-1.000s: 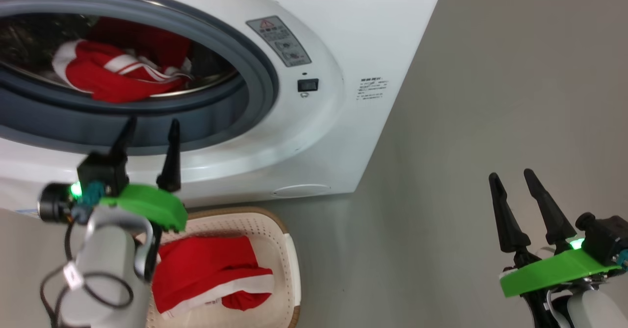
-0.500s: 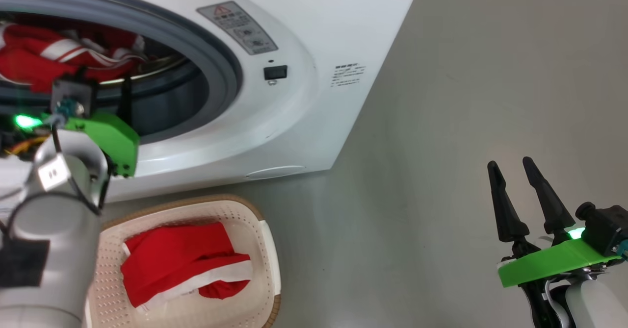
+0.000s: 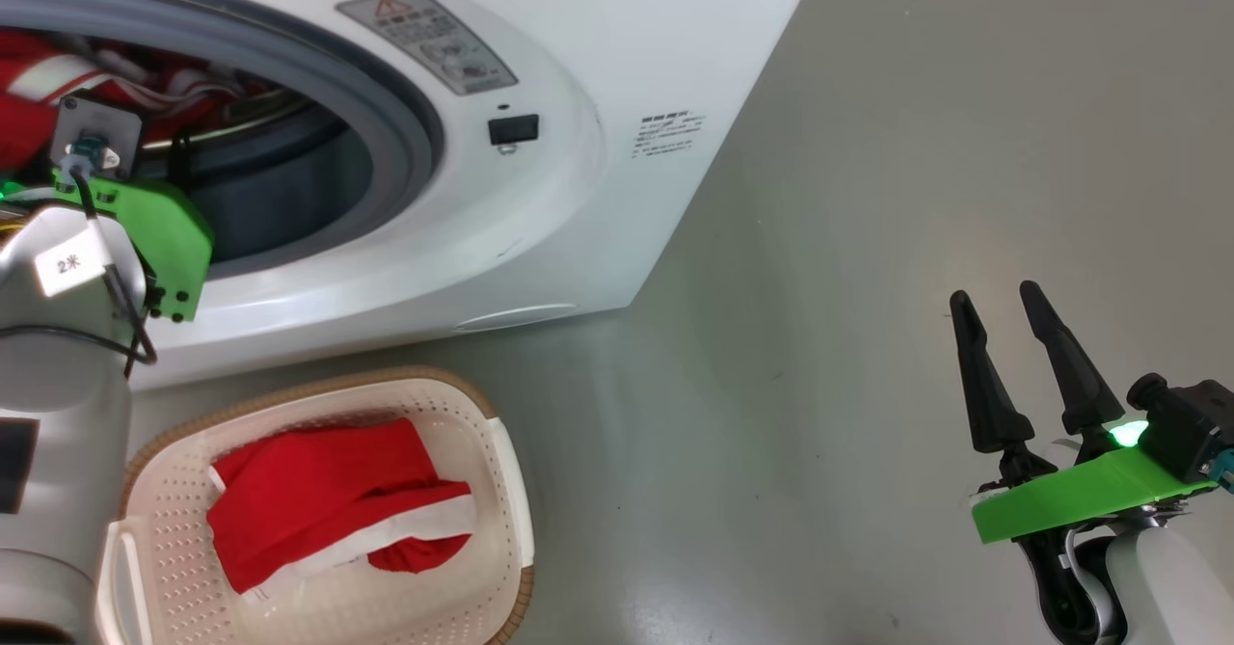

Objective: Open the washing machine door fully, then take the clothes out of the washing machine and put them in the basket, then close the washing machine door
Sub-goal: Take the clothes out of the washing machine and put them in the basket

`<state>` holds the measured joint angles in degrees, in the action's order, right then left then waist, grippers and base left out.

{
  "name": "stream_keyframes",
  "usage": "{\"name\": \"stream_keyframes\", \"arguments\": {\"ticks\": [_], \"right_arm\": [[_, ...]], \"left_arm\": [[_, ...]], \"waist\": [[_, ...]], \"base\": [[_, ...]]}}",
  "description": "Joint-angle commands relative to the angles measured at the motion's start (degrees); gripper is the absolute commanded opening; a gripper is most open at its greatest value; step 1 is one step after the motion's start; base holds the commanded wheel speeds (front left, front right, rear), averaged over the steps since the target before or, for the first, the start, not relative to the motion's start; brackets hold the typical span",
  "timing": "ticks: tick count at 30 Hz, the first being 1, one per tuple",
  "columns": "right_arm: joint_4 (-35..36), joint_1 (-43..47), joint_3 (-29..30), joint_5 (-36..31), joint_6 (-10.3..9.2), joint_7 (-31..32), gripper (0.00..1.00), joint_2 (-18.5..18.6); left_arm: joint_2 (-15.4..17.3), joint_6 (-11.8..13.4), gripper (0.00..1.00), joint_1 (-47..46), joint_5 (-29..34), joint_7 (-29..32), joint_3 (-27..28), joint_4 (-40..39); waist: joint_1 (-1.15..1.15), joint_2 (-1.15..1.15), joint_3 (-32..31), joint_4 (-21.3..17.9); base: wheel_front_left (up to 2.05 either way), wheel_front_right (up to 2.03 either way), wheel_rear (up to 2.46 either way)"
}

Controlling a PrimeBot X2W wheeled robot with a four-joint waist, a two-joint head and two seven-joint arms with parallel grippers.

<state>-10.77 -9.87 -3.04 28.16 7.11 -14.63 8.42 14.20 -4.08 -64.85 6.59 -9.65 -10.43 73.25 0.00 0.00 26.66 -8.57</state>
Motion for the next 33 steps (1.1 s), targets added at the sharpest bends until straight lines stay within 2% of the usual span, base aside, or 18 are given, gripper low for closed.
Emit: {"name": "stream_keyframes", "arguments": {"ticks": [1,9,10,12,13,15,17,18,19,26,33], "right_arm": [[1.47,-0.3,-1.36,0.36,0.37,-0.37,1.0,0.65],[1.48,-1.04,-2.01,0.38,0.37,-0.37,1.0,0.64],[1.51,-1.13,-2.06,0.39,0.37,-0.37,1.0,0.64],[1.58,-1.28,-2.03,0.41,0.37,-0.37,1.0,0.63],[1.62,-1.35,-2.01,0.41,0.37,-0.37,1.0,0.62],[1.67,-1.44,-1.92,0.4,0.37,-0.37,1.0,0.59],[1.69,-1.51,-1.77,0.4,0.37,-0.37,1.0,0.57],[1.67,-1.55,-1.71,0.39,0.37,-0.37,1.0,0.55],[1.63,-1.61,-1.67,0.37,0.37,-0.37,1.0,0.53],[1.37,-1.88,-1.57,0.23,0.37,-0.37,1.0,0.39],[0.99,-1.23,-1.09,0.08,0.37,-0.37,1.0,0.59]], "left_arm": [[3.14,0.14,1.0,-1.28,0.37,0.04,0.52,-0.66],[4.32,0.37,1.0,-2.5,0.51,1.89,-0.78,0.16],[4.38,0.45,0.92,-2.56,0.45,2.04,-0.86,0.22],[4.54,0.55,0.66,-2.67,0.41,2.56,-1.13,0.32],[4.59,0.61,0.48,-2.71,0.38,2.67,-1.25,0.36],[4.6,0.76,0.33,-2.78,0.36,2.7,-1.56,0.41],[4.54,0.85,0.09,-2.97,0.28,2.67,-1.82,0.46],[4.49,0.89,0.03,-3.09,0.21,2.57,-1.93,0.47],[4.43,0.94,0.0,-3.19,0.2,2.47,-2.08,0.49],[3.7,1.09,0.0,-3.4,-0.9,0.32,-2.15,0.55],[1.29,0.21,0.0,-2.31,-7.66,-4.71,2.65,-0.71]], "waist": [[0.0,0.0,0.27,-0.22],[0.0,0.0,1.16,-0.78],[0.0,0.0,1.28,-0.84],[0.0,0.0,1.53,-0.92],[0.0,0.0,1.63,-0.96],[0.0,0.0,1.82,-0.95],[0.0,0.0,1.98,-0.85],[0.0,0.0,2.0,-0.78],[0.0,0.0,2.02,-0.72],[0.0,0.0,1.56,-0.07],[0.0,0.0,-0.35,1.64]], "base": [[0.0,0.0,0.0],[0.0,0.0,0.0],[0.0,0.0,0.0],[0.0,0.0,0.0],[0.0,0.0,0.0],[0.0,0.0,0.0],[0.0,0.0,0.0],[0.0,0.0,0.0],[0.0,0.0,0.0],[0.0,0.0,0.0],[0.0,0.0,0.0]]}}
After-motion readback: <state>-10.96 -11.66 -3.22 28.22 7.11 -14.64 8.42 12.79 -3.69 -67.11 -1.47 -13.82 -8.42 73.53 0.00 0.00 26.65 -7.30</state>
